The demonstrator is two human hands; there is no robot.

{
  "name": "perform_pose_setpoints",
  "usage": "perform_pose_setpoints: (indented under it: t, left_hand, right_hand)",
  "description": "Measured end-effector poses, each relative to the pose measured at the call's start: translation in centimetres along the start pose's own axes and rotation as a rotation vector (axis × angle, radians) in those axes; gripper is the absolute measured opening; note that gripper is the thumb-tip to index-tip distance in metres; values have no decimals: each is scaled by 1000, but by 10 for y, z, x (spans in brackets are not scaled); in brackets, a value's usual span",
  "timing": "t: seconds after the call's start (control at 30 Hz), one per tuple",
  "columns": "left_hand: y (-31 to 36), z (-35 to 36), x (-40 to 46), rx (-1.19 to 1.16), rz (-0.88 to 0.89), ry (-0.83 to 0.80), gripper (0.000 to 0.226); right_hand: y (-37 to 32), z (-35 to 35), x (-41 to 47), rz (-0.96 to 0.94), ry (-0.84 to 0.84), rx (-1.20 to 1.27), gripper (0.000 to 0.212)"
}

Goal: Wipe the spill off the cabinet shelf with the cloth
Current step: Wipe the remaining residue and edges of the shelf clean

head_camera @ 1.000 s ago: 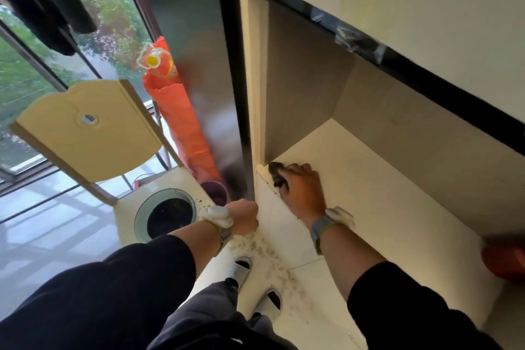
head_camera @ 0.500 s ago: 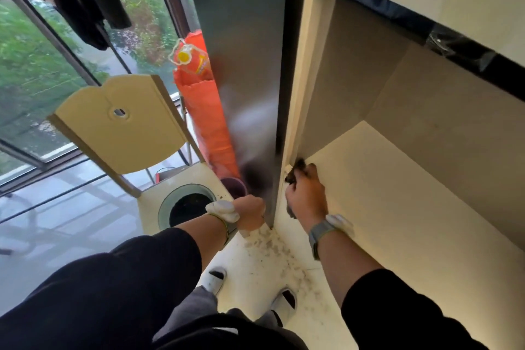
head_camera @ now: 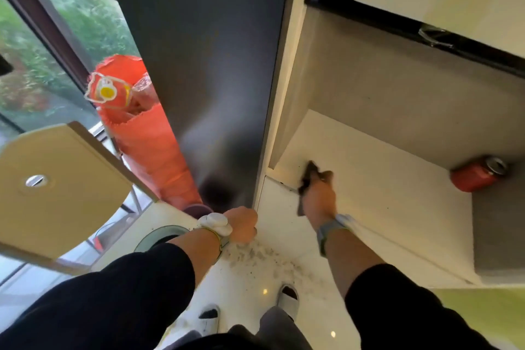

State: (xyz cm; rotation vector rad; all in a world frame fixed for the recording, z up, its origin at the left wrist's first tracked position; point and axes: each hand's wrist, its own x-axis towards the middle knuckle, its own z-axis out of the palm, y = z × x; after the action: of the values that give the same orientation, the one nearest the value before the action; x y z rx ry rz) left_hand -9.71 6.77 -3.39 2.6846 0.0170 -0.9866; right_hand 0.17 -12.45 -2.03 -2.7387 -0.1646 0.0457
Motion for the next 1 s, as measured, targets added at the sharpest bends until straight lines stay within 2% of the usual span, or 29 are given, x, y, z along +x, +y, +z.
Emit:
perform_pose_setpoints:
  t: [0.13, 0.2, 0.23, 0.3, 0.37, 0.4, 0.47, 0.53, 0.57, 0.6, 0.67, 0.7, 0.8, 0.83, 0.9, 1.0]
  left_hand:
    - [-3, -10, -7, 60, 81, 31, 22]
    - [-1, -10, -9, 57, 117, 51, 23]
    - [0, -10, -9, 60, 136, 50, 23]
    - [2, -7, -9, 50, 148, 33, 25]
    - [2, -1, -9, 52, 134, 10, 26]
    - [3, 2, -10, 53, 123, 2, 26]
    - [5, 10, -10, 30, 89, 10, 24]
    - [10, 20, -9, 16, 61, 17, 23]
    - [13, 24, -8, 13, 43, 24, 22]
    - [15, 27, -8, 8, 15, 43, 22]
    - [16, 30, -11, 4, -31, 82, 22]
    - [19, 31, -10, -7, -37, 85, 23]
    - [26, 33, -12, -33, -107, 62, 26]
    - [28, 33, -15, -24, -133, 38, 27]
    - [31, 33, -19, -8, -174, -7, 30]
    - [37, 33, -28, -21, -179, 11, 26]
  right_hand:
    - [-72, 9, -6, -49, -176, -8, 32]
    - [-79, 3, 2, -23, -343, -110, 55]
    - [-77, -2, 2, -21, -366, -111, 56]
    - [-62, -20, -4, -81, -238, 9, 34]
    - [-30, -32, 1, -37, -47, 82, 32]
    - [-11, -35, 7, 19, -18, 74, 33]
    - [18, -38, 25, 132, -10, 79, 41]
    - [33, -37, 40, 213, -97, 92, 55]
    - [34, -35, 43, 240, -132, 138, 58]
    - [29, -32, 44, 243, -141, 169, 51]
    - [5, -23, 33, 111, -85, 197, 38]
    - [-7, -17, 24, -15, -126, 233, 34]
    - [-36, -7, -11, -437, -394, 265, 26]
    - [-40, -9, -18, -491, -385, 292, 25]
    - [-33, -17, -14, -474, -255, 342, 28]
    - [-6, -22, 17, -287, -130, 234, 32]
